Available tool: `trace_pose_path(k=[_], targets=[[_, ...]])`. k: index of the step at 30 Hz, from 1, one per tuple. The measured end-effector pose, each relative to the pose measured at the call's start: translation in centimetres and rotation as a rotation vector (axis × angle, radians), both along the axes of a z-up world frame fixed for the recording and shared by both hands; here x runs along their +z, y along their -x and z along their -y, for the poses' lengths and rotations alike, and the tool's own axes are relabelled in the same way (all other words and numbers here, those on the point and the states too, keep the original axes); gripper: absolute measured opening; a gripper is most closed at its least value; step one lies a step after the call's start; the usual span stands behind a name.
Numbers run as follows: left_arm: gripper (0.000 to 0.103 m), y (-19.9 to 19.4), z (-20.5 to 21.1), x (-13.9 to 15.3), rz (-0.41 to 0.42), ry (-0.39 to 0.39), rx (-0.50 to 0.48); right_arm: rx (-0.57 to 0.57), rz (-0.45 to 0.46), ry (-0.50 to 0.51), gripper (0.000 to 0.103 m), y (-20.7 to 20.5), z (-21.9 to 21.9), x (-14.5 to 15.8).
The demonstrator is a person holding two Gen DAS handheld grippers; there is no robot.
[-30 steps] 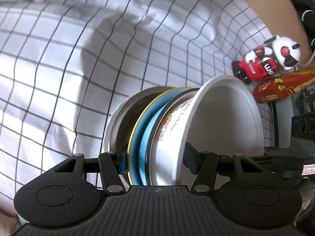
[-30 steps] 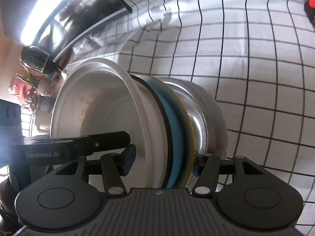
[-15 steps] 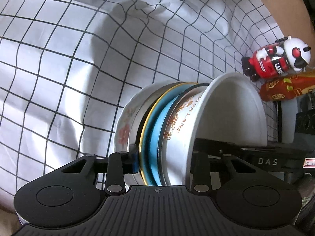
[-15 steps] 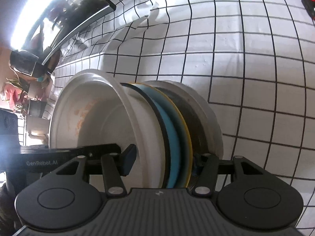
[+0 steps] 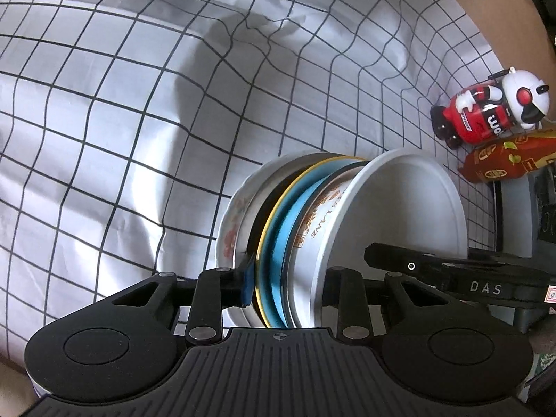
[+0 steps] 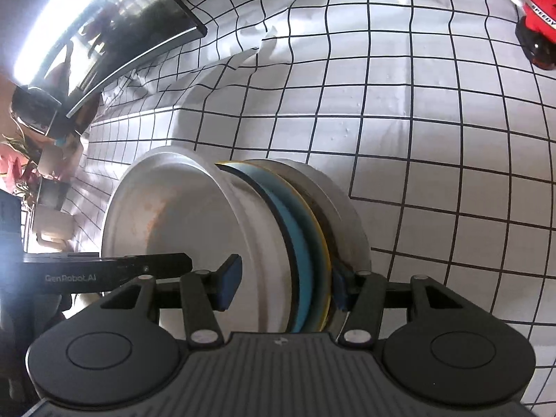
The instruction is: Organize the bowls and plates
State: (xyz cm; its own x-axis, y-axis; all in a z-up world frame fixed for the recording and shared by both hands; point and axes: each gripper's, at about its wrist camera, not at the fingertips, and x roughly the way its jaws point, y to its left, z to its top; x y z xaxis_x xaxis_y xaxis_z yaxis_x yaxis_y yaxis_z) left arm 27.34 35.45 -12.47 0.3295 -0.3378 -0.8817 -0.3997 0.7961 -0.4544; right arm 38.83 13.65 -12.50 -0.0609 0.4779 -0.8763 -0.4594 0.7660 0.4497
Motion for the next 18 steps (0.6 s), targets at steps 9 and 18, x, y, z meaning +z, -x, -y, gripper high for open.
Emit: trace_pose_path(k=[9, 18], targets=[[0.032, -0.1, -0.4, 0.6, 0.010, -0.018, 0.027, -0.011, -0.004, -0.006, 0.054, 0.1, 0.6, 1.1], [0.029, -0.1, -1.8, 4.1, 0.108, -0.066, 0.061, 0.002, 0.100, -0.104, 0.054, 0.2, 1.6, 4.9]])
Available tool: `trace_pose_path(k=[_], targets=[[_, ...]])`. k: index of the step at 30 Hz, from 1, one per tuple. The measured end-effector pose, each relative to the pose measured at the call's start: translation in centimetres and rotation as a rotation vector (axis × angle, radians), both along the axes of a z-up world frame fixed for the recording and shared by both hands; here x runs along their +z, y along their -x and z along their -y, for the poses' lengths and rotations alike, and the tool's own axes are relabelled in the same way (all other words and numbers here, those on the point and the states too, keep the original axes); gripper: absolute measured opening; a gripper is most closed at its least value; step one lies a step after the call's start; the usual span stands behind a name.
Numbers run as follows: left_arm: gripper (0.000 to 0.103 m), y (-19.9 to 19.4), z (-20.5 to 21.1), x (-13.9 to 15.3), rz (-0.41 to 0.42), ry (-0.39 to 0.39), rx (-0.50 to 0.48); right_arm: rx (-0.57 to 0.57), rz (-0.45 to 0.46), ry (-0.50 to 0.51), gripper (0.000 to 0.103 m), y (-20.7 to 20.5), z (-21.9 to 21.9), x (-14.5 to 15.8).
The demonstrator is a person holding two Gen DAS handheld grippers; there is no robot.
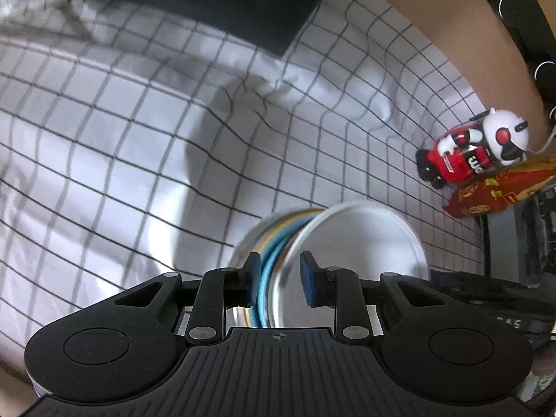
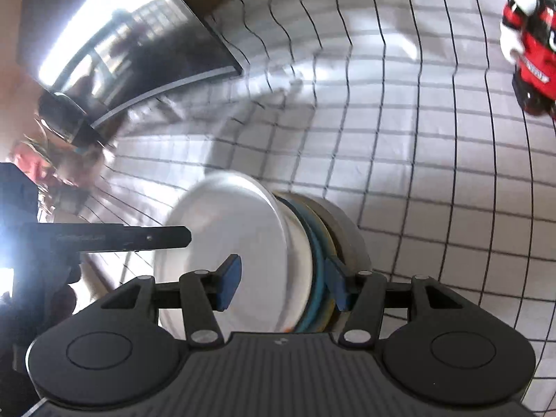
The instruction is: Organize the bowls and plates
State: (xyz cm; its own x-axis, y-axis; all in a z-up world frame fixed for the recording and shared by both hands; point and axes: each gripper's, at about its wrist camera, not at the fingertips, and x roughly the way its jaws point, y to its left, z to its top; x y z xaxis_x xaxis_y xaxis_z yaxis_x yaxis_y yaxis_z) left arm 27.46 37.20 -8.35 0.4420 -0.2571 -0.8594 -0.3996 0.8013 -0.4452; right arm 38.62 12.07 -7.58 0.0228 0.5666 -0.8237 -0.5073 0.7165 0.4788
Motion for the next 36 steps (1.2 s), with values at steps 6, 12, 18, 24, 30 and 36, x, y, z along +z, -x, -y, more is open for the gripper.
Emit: trace_pose_path(k=[6, 12, 18, 24, 30, 36], targets=[[0.027, 0.6, 0.9, -0.8, -0.048, -0.053, -0.006, -0.012, 0.025, 0.046, 0.052, 0.7, 0.3, -1.1], [0.028, 0.8, 1.6, -2.2, -0.083, -0.014, -0.005, 0.031, -0.009, 0.026, 0.045, 2.0, 0.4, -2.2], [0.033, 0.5, 3.0, -1.3, -0.064, -0.020, -0.046, 0.021, -0.016, 0.012, 0.040, 1.6, 1.2, -2.5], [0.032, 1.2, 1.9, -0.9, -0.025, 0.047, -0.018, -0.010, -0.023, 0.013, 0.035, 1.3, 1.6, -2.7], [0.029, 1.0, 1.4, -1.0, -0.038, -0.030, -0.002, -0.013, 0.055, 0.063, 0.032, 2.5, 1.1, -1.6], [0.028, 1.1, 1.1, -1.6, -0.025, 0.002, -0.001, -0.021, 0.111, 0.118, 0.037, 2.6, 0.6, -1.7]])
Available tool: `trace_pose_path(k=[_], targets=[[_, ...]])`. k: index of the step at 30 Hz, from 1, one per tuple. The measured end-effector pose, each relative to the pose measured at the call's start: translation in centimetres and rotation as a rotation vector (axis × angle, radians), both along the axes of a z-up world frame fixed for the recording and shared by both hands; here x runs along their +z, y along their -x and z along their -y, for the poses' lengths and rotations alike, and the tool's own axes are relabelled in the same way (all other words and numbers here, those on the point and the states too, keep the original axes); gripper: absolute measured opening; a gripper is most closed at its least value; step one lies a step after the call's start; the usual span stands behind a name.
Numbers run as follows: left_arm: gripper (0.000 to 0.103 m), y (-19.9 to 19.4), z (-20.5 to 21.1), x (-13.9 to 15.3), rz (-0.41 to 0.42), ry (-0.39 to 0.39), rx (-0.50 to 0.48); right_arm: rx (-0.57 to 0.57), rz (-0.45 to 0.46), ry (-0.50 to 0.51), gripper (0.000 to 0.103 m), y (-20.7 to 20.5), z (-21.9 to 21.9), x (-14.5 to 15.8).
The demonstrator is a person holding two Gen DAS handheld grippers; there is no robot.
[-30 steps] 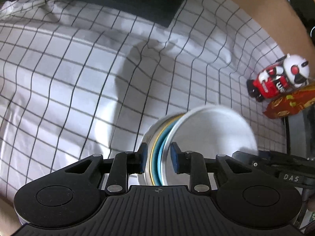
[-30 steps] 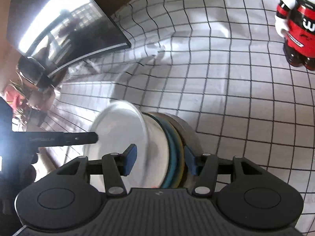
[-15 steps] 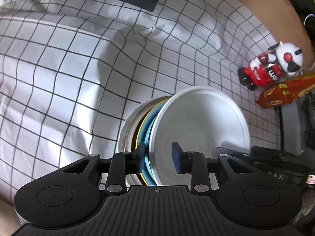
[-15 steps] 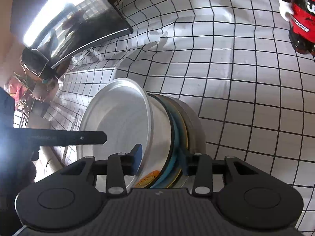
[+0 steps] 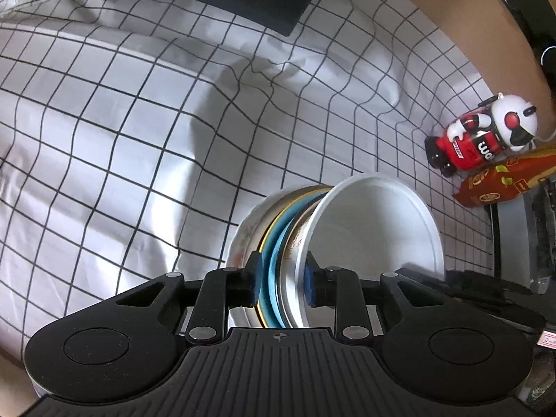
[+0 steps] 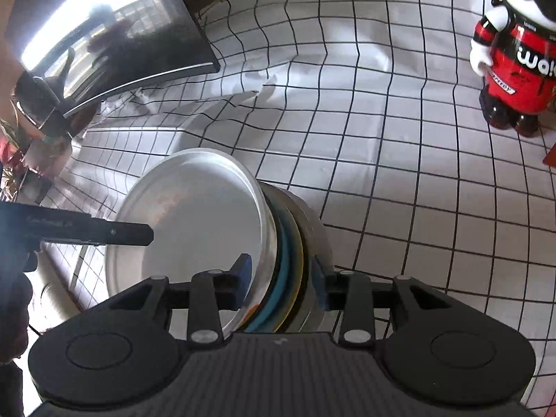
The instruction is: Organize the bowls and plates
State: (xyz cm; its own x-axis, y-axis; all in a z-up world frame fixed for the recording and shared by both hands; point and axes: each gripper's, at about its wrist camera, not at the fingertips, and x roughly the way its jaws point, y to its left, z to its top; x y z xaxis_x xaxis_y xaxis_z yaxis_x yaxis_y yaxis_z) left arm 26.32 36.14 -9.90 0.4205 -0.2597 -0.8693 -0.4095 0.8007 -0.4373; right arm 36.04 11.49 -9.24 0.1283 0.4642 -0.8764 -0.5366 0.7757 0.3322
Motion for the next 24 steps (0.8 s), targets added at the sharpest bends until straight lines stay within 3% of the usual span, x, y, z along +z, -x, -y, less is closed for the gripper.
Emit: trace_pose_path(k=[4, 7, 15, 19, 24], targets=[[0.026, 0.1, -0.2, -0.3, -0.003, 0.018, 0.008, -0.002, -0.043, -0.001, 0.040, 0.3, -0.5, -0.9], [0.025, 0.1, -0.5, -0.2, 0.007, 0.045, 0.011, -0.007, -0.050, 0.005, 0.050, 0.4, -1.2, -0.8], [0.025, -0.1, -0.6, 1.0, 0.018, 0.018, 0.004, -0.004, -0.074, -0.045, 0.050, -0.5, -1.8, -1.2], [0.025, 0.0, -0.7, 1.9, 0.050, 0.054, 0.002, 0.004, -0.004, -0.070, 0.050, -0.2, -1.0, 0.7], [0.026, -0.5, -0.3, 2.5, 0.061, 0.023, 0.000, 0.032, -0.016, -0.136, 0.051, 0.3, -0.8, 2.4]])
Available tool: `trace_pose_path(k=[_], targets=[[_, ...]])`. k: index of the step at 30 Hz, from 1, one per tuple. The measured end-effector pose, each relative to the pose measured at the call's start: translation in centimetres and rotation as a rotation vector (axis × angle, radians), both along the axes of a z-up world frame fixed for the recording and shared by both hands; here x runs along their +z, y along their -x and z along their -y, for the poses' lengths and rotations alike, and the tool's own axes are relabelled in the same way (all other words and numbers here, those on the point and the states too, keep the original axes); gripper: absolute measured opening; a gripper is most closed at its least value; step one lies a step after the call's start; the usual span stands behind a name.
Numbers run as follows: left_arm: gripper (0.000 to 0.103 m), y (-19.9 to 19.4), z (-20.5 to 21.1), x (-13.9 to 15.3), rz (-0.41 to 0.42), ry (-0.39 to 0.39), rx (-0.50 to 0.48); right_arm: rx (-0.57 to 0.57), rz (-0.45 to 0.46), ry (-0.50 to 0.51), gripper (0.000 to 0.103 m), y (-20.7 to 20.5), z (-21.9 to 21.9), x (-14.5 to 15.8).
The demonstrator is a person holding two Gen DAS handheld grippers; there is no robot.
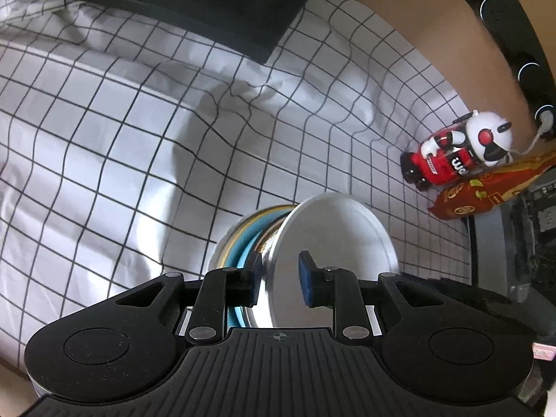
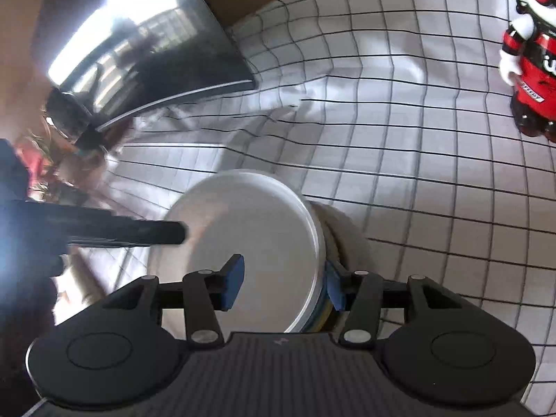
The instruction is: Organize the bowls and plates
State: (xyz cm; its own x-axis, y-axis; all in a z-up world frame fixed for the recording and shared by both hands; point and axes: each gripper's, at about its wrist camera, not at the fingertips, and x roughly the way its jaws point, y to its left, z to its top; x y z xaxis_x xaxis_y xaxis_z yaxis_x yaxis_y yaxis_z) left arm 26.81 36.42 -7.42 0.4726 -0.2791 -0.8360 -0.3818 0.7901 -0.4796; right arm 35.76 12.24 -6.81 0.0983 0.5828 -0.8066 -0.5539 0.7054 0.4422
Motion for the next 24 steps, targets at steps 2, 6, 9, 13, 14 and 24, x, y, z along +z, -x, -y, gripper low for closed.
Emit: trace_pose_path(k=[2, 6, 9, 13, 14, 24], targets=[[0.025, -0.1, -0.1, -0.2, -0.007, 0.002, 0.006, -0.001, 0.001, -0.010, 0.051, 0.1, 0.0, 0.3], [0.025, 0.0, -0.2, -0.6, -0.024, -0.006, 0.016, 0.004, -0.005, -0.016, 0.051, 0.2, 0.0, 0.3], [0.025, 0.1, -0.3, -0.7, -0.030, -0.009, 0.023, 0.005, -0.016, -0.015, 0.051, 0.1, 0.2, 0.1], [0.024, 0.6, -0.6, -0.2, -0.021, -0.014, 0.034, 0.008, -0.014, -0.014, 0.051, 0.2, 0.5, 0.1], [0.024, 0.7, -0.7, 0.0, -0.018, -0.017, 0.036, 0.010, -0.011, -0.016, 0.051, 0.3, 0.5, 0.2], [0.024, 1.0, -0.5, 0.6, -0.007, -0.018, 0.026, 0.027, 0.002, -0.021, 0.051, 0.8, 0.2, 0.6]])
